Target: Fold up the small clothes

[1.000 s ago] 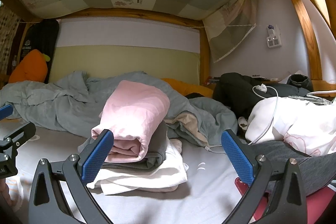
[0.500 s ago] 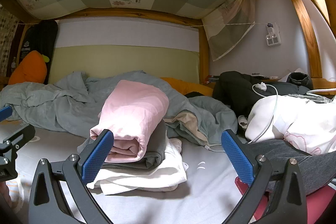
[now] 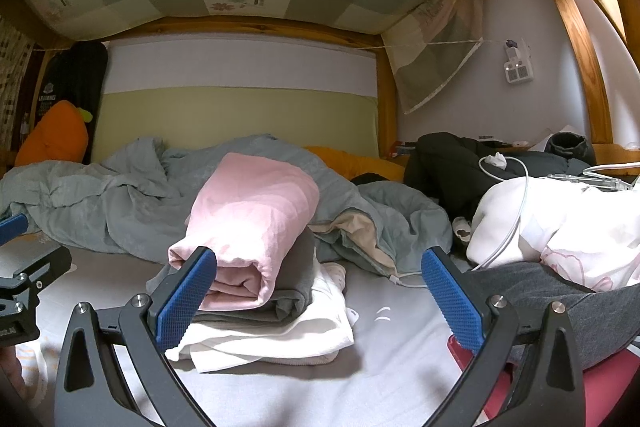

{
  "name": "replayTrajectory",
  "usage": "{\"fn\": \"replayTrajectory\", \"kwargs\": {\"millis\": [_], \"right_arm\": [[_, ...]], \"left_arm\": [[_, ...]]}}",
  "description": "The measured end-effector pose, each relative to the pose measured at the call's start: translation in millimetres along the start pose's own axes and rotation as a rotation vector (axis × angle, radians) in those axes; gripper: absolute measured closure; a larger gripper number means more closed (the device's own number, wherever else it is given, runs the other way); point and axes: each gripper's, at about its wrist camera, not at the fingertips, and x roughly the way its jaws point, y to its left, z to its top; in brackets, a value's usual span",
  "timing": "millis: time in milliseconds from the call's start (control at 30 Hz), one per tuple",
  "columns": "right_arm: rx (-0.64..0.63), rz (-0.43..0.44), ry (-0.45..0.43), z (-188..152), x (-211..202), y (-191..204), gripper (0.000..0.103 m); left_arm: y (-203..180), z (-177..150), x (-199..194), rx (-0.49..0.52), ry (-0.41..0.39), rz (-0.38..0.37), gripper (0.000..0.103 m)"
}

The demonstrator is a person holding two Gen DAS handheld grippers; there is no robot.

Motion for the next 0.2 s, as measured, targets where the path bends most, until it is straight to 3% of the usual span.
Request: {"fn": "replayTrajectory", "kwargs": {"millis": [200], "right_arm": [[0.0, -0.001, -0.007, -0.5, -0.4, -0.4, 0.001]], "left_arm": [[1.5, -1.0, 3.1, -0.006, 0.019, 0.004, 0.0]]}}
